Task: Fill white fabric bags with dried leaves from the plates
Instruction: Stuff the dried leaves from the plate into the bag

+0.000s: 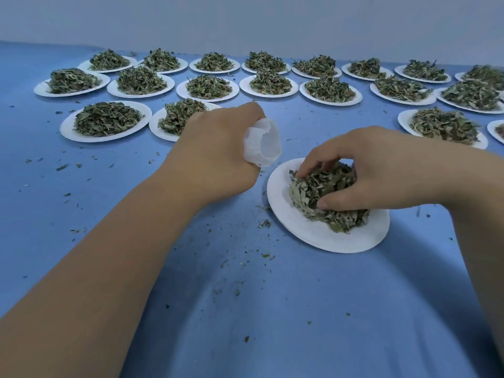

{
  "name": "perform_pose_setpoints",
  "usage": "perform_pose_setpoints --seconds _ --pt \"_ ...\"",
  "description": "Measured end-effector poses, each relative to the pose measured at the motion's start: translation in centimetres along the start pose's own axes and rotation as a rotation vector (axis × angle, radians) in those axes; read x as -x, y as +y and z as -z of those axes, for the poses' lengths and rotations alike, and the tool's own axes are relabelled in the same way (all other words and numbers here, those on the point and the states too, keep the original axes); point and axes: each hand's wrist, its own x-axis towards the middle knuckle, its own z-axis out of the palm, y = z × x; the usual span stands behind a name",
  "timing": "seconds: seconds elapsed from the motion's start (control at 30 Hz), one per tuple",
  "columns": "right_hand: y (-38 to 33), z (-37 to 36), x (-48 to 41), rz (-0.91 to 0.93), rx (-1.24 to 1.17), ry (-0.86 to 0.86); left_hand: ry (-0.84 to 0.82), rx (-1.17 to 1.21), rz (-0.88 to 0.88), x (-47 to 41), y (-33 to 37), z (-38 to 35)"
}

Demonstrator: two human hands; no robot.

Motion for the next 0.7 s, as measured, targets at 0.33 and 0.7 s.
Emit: perform_pose_setpoints --seconds 0.33,0.7 --pt "1.3 -1.0 -0.1 0.047 -0.083 0.184 -0.007 -0.201 -0.056 -0.4 1.3 -0.4" --pt "-0.4 -1.2 0.2 0.108 -0.213 0.407 -0.05 -0.225 -0.037 -0.6 2.5 -1.1"
